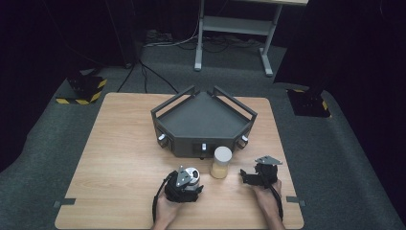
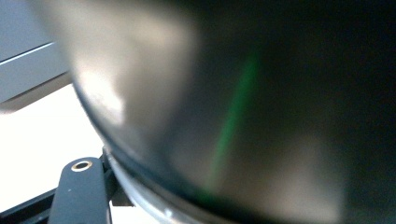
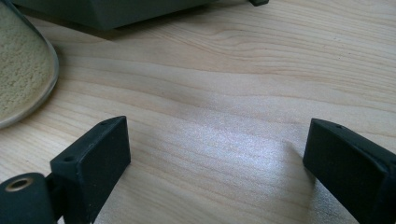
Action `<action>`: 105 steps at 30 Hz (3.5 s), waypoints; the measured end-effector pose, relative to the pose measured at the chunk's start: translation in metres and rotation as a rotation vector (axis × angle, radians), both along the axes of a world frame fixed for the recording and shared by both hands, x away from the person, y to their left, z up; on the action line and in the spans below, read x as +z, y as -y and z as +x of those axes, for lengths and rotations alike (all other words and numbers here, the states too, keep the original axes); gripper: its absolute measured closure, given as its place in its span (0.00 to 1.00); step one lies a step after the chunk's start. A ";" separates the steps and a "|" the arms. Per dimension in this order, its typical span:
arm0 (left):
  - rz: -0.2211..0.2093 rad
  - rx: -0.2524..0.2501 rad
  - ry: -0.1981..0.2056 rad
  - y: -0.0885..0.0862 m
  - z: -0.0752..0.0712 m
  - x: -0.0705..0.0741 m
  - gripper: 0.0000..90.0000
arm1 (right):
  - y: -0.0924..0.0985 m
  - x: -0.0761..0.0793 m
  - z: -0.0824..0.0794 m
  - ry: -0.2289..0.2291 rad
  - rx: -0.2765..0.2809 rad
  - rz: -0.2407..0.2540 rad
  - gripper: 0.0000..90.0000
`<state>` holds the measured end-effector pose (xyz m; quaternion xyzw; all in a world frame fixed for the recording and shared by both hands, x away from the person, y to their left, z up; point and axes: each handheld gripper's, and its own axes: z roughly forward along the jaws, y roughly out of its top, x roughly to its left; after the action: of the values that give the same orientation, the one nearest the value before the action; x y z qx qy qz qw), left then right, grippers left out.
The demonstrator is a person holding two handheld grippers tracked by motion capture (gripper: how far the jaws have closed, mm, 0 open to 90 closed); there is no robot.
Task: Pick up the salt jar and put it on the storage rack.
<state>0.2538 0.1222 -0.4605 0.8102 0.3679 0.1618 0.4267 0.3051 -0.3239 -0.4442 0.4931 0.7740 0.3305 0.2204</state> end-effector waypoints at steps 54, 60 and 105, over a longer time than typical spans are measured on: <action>0.022 -0.033 0.018 0.005 -0.006 0.010 0.33 | 0.000 0.000 0.000 0.000 0.000 0.000 0.08; 0.032 -0.044 0.010 0.006 -0.003 0.016 0.33 | 0.000 0.000 0.000 0.000 -0.001 0.000 0.08; -0.375 0.138 -0.007 0.008 -0.001 0.051 0.33 | 0.000 0.000 0.000 0.001 -0.001 0.000 0.08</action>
<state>0.2526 0.1146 -0.4093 0.6900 0.4478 0.1167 0.5566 0.3051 -0.3237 -0.4443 0.4933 0.7737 0.3305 0.2209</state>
